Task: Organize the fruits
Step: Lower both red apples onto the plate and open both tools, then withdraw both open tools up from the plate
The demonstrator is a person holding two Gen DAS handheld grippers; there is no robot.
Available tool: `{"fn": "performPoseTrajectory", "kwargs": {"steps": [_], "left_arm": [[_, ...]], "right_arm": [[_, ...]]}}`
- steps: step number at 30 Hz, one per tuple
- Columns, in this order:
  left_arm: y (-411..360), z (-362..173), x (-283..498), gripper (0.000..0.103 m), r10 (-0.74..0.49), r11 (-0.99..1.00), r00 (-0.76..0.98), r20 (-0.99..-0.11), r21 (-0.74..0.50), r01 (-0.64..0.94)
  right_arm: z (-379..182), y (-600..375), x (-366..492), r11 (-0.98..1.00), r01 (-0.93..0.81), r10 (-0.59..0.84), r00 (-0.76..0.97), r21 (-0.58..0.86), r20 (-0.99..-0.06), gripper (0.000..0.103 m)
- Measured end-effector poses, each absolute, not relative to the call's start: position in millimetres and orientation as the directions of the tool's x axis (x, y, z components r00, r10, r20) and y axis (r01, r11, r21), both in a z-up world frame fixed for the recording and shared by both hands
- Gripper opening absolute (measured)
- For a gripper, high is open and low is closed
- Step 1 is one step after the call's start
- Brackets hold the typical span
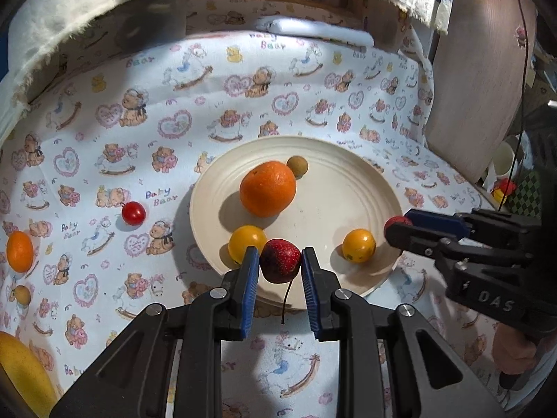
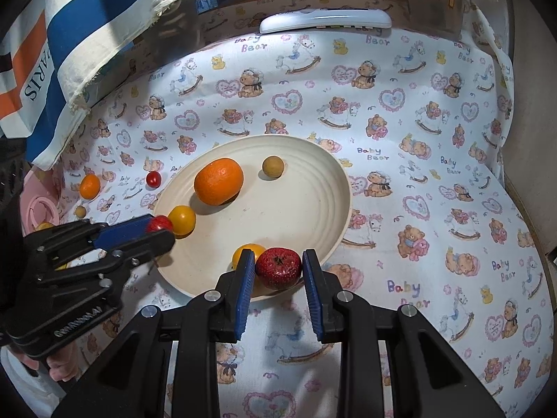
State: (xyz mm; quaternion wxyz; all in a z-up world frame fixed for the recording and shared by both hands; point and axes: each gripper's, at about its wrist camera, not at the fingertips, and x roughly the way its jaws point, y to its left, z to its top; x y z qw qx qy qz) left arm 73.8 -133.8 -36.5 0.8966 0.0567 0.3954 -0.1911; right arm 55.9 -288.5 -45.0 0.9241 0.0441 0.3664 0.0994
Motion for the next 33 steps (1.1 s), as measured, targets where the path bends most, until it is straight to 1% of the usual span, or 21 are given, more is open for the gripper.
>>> {"fn": "performPoseTrajectory", "kwargs": {"steps": [4, 11, 13, 15, 16, 18, 20, 25, 26, 28, 30, 31, 33], "left_arm": [[-135, -39, 71, 0.024, -0.281, 0.923, 0.624, -0.729, -0.027, 0.385], [-130, -40, 69, 0.024, -0.278, 0.925, 0.629, -0.726, -0.026, 0.379], [-130, -41, 69, 0.03, -0.271, 0.925, 0.626, -0.731, -0.018, 0.379], [-127, -39, 66, 0.048, -0.27, 0.93, 0.64, -0.72, -0.021, 0.368], [-125, -38, 64, 0.05, -0.272, 0.931, 0.648, -0.712, -0.024, 0.364], [-123, -36, 62, 0.051, -0.276, 0.93, 0.655, -0.703, -0.023, 0.367], [-119, -33, 59, 0.052, -0.272, 0.933, 0.668, -0.692, -0.019, 0.36], [-107, -28, 49, 0.058, -0.266, 0.94, 0.714, -0.647, -0.01, 0.341], [-104, -27, 47, 0.06, -0.263, 0.942, 0.73, -0.631, -0.005, 0.335], [-98, -25, 42, 0.065, -0.261, 0.947, 0.763, -0.591, -0.005, 0.32], [-92, -23, 38, 0.07, -0.269, 0.951, 0.789, -0.553, -0.021, 0.31], [-89, -22, 37, 0.072, -0.276, 0.951, 0.797, -0.536, -0.035, 0.306], [-83, -17, 34, 0.082, -0.286, 0.953, 0.82, -0.495, -0.059, 0.297]], "right_arm": [[-45, -289, 56, 0.976, -0.151, 0.216, 0.712, 0.155, -0.668, 0.029], [-45, -289, 56, 0.976, -0.152, 0.217, 0.711, 0.155, -0.668, 0.029], [-46, -289, 55, 0.975, -0.154, 0.221, 0.71, 0.159, -0.668, 0.029], [-46, -289, 55, 0.974, -0.159, 0.228, 0.71, 0.163, -0.667, 0.029], [-46, -289, 54, 0.973, -0.162, 0.232, 0.712, 0.166, -0.663, 0.03], [-44, -290, 53, 0.971, -0.165, 0.238, 0.717, 0.173, -0.655, 0.033], [-42, -291, 50, 0.97, -0.164, 0.24, 0.732, 0.178, -0.637, 0.043], [-33, -293, 43, 0.969, -0.167, 0.242, 0.768, 0.179, -0.593, 0.048], [-32, -293, 42, 0.969, -0.168, 0.242, 0.774, 0.179, -0.585, 0.05], [-30, -292, 40, 0.973, -0.162, 0.227, 0.791, 0.164, -0.568, 0.051], [-29, -291, 39, 0.977, -0.154, 0.212, 0.807, 0.149, -0.551, 0.056], [-28, -291, 37, 0.979, -0.145, 0.201, 0.82, 0.145, -0.535, 0.061], [-26, -293, 35, 0.982, -0.129, 0.181, 0.842, 0.135, -0.508, 0.063]]}}
